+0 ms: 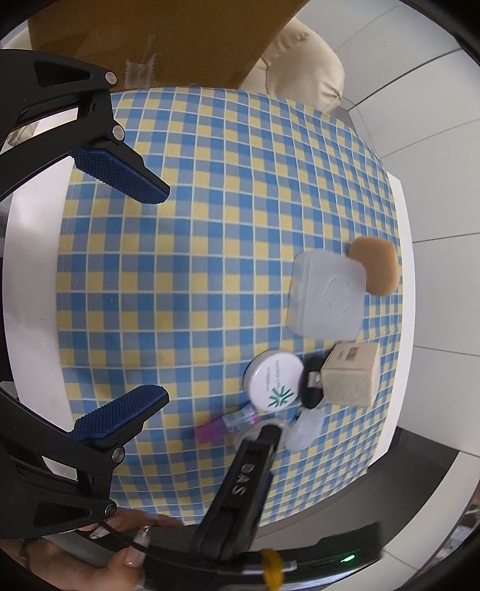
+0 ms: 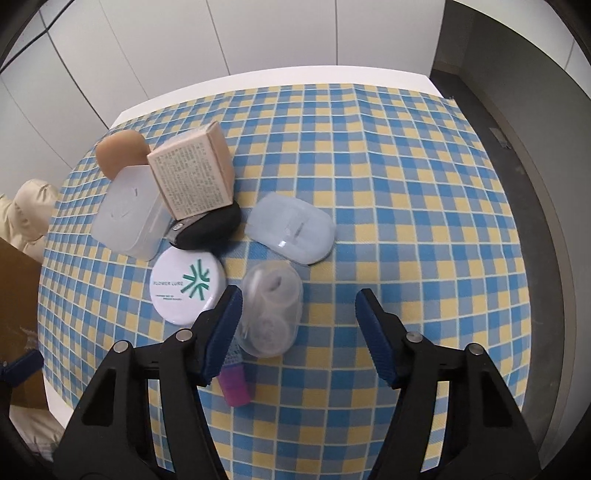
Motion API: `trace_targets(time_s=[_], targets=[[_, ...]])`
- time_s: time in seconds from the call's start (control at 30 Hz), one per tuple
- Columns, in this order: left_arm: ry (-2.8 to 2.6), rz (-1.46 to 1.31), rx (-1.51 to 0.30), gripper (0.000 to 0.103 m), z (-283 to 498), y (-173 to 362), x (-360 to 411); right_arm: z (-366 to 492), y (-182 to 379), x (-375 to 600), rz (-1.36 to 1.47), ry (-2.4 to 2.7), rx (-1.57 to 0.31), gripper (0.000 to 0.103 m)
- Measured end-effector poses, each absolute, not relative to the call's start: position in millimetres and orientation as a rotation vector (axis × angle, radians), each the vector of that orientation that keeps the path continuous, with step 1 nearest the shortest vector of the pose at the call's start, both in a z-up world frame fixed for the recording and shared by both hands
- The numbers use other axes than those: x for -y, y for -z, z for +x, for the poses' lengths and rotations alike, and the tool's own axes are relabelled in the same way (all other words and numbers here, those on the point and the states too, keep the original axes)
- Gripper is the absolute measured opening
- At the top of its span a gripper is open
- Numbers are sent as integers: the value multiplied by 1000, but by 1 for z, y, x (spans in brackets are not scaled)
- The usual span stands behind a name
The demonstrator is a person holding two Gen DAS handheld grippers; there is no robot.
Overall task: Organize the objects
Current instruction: 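Grasp the pink-and-white tube with the left gripper while the right gripper grasps the clear case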
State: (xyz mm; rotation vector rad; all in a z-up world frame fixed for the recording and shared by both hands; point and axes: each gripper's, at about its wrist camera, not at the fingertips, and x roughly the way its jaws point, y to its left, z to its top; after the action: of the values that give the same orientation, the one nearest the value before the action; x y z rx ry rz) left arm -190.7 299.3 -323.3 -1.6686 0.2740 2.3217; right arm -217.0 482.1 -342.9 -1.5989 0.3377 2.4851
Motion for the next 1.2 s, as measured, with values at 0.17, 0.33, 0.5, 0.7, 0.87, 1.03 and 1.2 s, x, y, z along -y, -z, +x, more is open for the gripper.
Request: trace_targets(time_s=[0.17,0.33,0.5,0.7,0.87,1.03,1.2], targets=[[-2302,-1688,-292,98,-183,327,-303,-224,354,-465,-1651,-2456,-189,62],[-2297,-1684,-270,98,-184,327,-307,-209,346,-478,-1633,-2470,-253,40],[-2252,-1663,-230,98,-187,330,-331,-190,335,-519,-1558,-2441,-396,40],[-2259,-1441,-372,98,-190,334,-380,-177,335,-554,-1516,-2411,-544,40],[-2176,-1381,-457,78,-193,350,-398,-172,332,-565,-1513,-2420,-555,40],[-2124,-1356,-470,78,-192,361,-401,-167,328,-574,-1514,-2439,-569,40],[-2124,-1276,-594,76,-190,369,-414,-162,325,-574,-1513,-2447,-584,40]])
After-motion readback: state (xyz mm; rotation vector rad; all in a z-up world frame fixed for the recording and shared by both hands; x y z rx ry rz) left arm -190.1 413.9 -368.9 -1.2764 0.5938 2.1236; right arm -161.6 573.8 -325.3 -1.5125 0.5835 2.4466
